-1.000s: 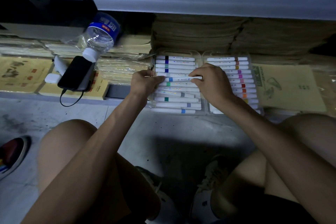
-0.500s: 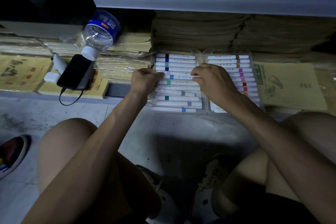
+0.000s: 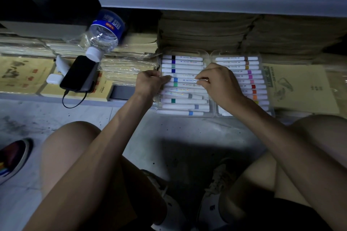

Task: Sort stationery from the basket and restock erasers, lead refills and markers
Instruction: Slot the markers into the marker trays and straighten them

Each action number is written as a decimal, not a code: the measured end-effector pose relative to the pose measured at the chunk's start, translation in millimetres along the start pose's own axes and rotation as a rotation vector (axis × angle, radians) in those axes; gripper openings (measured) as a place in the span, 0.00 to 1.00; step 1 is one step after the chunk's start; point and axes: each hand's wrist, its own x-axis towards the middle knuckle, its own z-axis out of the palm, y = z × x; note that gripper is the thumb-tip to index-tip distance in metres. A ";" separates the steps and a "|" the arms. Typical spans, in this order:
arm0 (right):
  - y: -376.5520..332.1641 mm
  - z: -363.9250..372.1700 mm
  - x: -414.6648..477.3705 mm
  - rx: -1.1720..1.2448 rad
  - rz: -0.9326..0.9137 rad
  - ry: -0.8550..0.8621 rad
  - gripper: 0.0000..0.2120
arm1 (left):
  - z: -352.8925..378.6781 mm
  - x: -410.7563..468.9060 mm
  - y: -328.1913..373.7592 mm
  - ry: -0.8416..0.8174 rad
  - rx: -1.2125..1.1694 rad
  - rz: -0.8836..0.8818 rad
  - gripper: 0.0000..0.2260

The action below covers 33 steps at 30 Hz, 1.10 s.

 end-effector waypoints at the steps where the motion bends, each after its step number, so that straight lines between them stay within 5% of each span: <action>1: 0.1 0.1 0.5 0.010 0.015 0.007 0.08 | 0.3 0.2 -0.3 -0.002 0.000 -0.001 0.18; 33: 0.0 -7.1 -6.1 0.043 0.153 -0.044 0.03 | -15.9 -16.8 -6.4 0.109 0.085 0.065 0.13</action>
